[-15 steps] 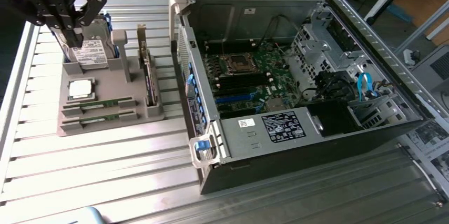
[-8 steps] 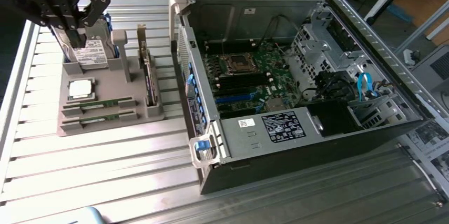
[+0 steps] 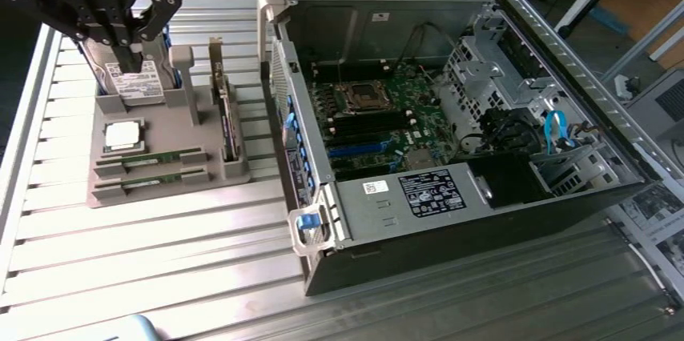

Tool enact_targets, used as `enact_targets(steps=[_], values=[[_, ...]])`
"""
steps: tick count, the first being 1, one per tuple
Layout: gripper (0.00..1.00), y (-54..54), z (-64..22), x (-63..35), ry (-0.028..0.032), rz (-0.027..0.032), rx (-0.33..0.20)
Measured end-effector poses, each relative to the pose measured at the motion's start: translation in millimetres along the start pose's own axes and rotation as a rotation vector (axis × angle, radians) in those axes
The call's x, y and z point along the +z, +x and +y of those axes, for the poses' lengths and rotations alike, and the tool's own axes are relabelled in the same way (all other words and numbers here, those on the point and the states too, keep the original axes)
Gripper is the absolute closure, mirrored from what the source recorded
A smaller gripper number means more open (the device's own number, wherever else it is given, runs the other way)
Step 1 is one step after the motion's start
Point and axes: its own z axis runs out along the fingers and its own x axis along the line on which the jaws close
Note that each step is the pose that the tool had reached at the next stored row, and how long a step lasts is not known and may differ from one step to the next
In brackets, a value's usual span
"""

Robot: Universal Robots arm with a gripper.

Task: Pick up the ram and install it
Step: 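Reach for the ram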

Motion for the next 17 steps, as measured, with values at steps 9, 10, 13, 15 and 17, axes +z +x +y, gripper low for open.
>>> enact_targets(steps=[9, 10, 13, 15, 17], values=[[0.89, -13.5, 0.8, 1.2, 0.0000, 0.0016, 0.000], [0.89, -14.4, 0.9, 1.2, 0.0001, 0.0016, 0.000], [0.89, -16.1, 0.8, 1.4, 0.0000, 0.0016, 0.000], [0.89, -16.8, 0.6, 1.4, 0.0001, 0.0017, 0.000], [0.89, -17.5, 0.2, 1.4, 0.0003, 0.0017, 0.000]])
